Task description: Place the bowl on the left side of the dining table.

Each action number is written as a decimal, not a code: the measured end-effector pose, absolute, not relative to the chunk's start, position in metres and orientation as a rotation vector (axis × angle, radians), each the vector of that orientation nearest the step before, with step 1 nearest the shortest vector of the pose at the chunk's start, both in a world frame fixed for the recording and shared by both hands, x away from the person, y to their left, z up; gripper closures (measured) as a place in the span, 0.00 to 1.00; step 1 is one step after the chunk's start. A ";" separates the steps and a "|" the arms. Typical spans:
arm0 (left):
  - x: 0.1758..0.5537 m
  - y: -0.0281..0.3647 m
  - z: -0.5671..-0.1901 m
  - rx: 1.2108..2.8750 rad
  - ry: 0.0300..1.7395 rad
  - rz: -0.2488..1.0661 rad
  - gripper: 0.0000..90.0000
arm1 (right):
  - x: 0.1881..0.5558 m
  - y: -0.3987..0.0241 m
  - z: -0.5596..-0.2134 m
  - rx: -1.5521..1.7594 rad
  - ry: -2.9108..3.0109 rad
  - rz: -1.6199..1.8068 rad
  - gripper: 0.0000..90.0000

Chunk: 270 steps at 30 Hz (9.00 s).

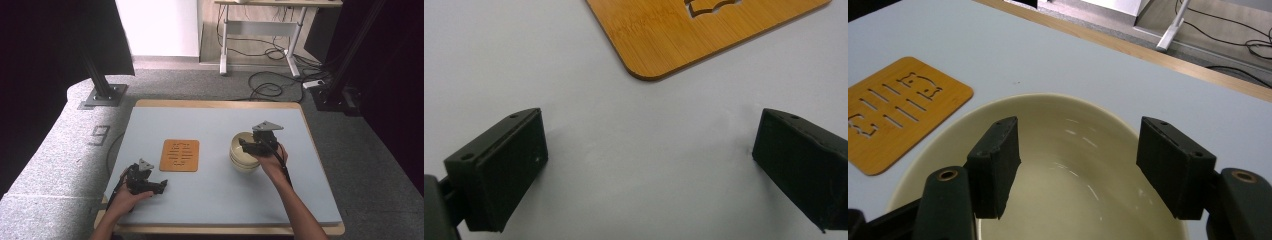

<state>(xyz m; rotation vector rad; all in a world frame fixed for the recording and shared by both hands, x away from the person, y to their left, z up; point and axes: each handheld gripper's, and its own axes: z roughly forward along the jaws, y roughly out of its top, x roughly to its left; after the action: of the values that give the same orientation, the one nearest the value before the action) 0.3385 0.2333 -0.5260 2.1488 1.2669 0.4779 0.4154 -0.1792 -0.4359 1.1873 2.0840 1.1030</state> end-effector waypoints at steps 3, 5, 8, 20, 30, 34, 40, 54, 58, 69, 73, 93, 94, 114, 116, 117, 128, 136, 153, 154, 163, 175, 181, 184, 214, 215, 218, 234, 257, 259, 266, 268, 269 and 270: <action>0.339 0.233 -0.526 2.149 1.267 0.478 0.02 | 0.417 -0.180 -0.435 1.178 2.087 1.098 0.37; 0.339 0.233 -0.526 2.150 1.266 0.478 0.02 | 0.418 -0.179 -0.434 1.177 2.084 1.101 0.37; 0.339 0.233 -0.526 2.150 1.266 0.477 0.02 | 0.417 -0.178 -0.430 1.169 2.082 1.106 0.37; 0.339 0.233 -0.526 2.149 1.267 0.478 0.02 | 0.428 -0.181 -0.432 1.190 2.084 1.068 0.37; 0.339 0.233 -0.526 2.149 1.267 0.477 0.02 | 0.439 -0.185 -0.442 1.222 2.114 1.029 0.43; 0.339 0.233 -0.526 2.149 1.267 0.477 0.02 | 0.441 -0.185 -0.446 1.229 2.128 1.021 0.45; 0.339 0.233 -0.526 2.149 1.267 0.477 0.02 | 0.441 -0.186 -0.446 1.211 2.154 1.006 0.53; 0.339 0.233 -0.526 2.150 1.267 0.476 0.02 | 0.442 -0.201 -0.444 1.153 2.229 0.976 0.75; 0.339 0.233 -0.526 2.149 1.267 0.477 0.02 | 0.441 -0.205 -0.440 1.145 2.220 1.002 0.79; 0.339 0.233 -0.526 2.149 1.267 0.477 0.02 | 0.437 -0.209 -0.433 1.156 2.208 1.036 0.85; 0.339 0.233 -0.526 2.150 1.267 0.477 0.02 | 0.436 -0.211 -0.431 1.150 2.211 1.029 0.88; 0.339 0.233 -0.526 2.150 1.267 0.476 0.02 | 0.435 -0.216 -0.430 1.176 2.222 1.010 0.74; 0.339 0.233 -0.526 2.150 1.267 0.476 0.02 | 0.435 -0.216 -0.430 1.176 2.222 1.010 0.74; 0.339 0.234 -0.526 2.152 1.267 0.474 0.02 | 0.434 -0.211 -0.427 1.184 2.282 0.895 0.92; 0.339 0.233 -0.526 2.150 1.267 0.475 0.02 | 0.433 -0.210 -0.427 1.178 2.283 0.878 0.92; 0.339 0.233 -0.526 2.150 1.267 0.476 0.02 | 0.432 -0.210 -0.426 1.178 2.284 0.873 0.92; 0.339 0.233 -0.526 2.150 1.267 0.475 0.02 | 0.426 -0.208 -0.422 1.144 2.232 0.899 0.92; 0.339 0.234 -0.526 2.150 1.268 0.474 0.02 | 0.423 -0.211 -0.424 1.137 2.211 0.936 0.92; 0.339 0.234 -0.526 2.152 1.267 0.474 0.02 | 0.419 -0.217 -0.421 1.138 2.171 0.995 0.92; 0.339 0.234 -0.526 2.152 1.267 0.474 0.02 | 0.419 -0.218 -0.421 1.145 2.171 1.001 0.92; 0.339 0.233 -0.526 2.149 1.268 0.474 0.02 | 0.418 -0.222 -0.419 1.159 2.144 1.048 0.92; 0.339 0.234 -0.526 2.154 1.266 0.474 0.02 | 0.416 -0.225 -0.414 1.165 2.130 1.086 0.92; 0.339 0.234 -0.526 2.154 1.266 0.474 0.02 | 0.415 -0.227 -0.410 1.173 2.119 1.098 0.92; 0.339 0.234 -0.526 2.154 1.266 0.475 0.02 | 0.414 -0.228 -0.409 1.172 2.115 1.103 0.92; 0.339 0.233 -0.526 2.151 1.267 0.475 0.02 | 0.412 -0.223 -0.388 1.150 2.091 1.180 0.92; 0.339 0.233 -0.526 2.151 1.267 0.475 0.02 | 0.412 -0.223 -0.388 1.150 2.091 1.180 0.92; 0.339 0.234 -0.526 2.153 1.266 0.475 0.02 | 0.412 -0.221 -0.385 1.144 2.091 1.184 0.92; 0.339 0.233 -0.526 2.150 1.267 0.478 0.02 | 0.414 -0.201 -0.378 1.100 2.094 1.214 0.92; 0.339 0.233 -0.526 2.150 1.267 0.476 0.02 | 0.423 -0.166 -0.384 1.059 2.138 1.236 0.92; 0.339 0.233 -0.526 2.151 1.267 0.477 0.02 | 0.423 -0.163 -0.385 1.052 2.143 1.235 0.92; 0.339 0.233 -0.526 2.151 1.267 0.477 0.02 | 0.427 -0.150 -0.390 1.031 2.166 1.233 0.93; 0.339 0.233 -0.526 2.151 1.267 0.476 0.02 | 0.427 -0.148 -0.391 1.032 2.167 1.236 0.93; 0.339 0.233 -0.526 2.151 1.267 0.477 0.02 | 0.428 -0.147 -0.392 1.034 2.169 1.243 0.93; 0.339 0.234 -0.526 2.154 1.265 0.477 0.02 | 0.429 -0.144 -0.392 1.035 2.171 1.248 0.93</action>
<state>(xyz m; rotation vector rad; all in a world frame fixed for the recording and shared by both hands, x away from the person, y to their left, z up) 0.3387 0.2336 -0.5257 2.1540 1.2651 0.4766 0.4292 -0.1443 -0.3925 1.0352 2.1710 1.2482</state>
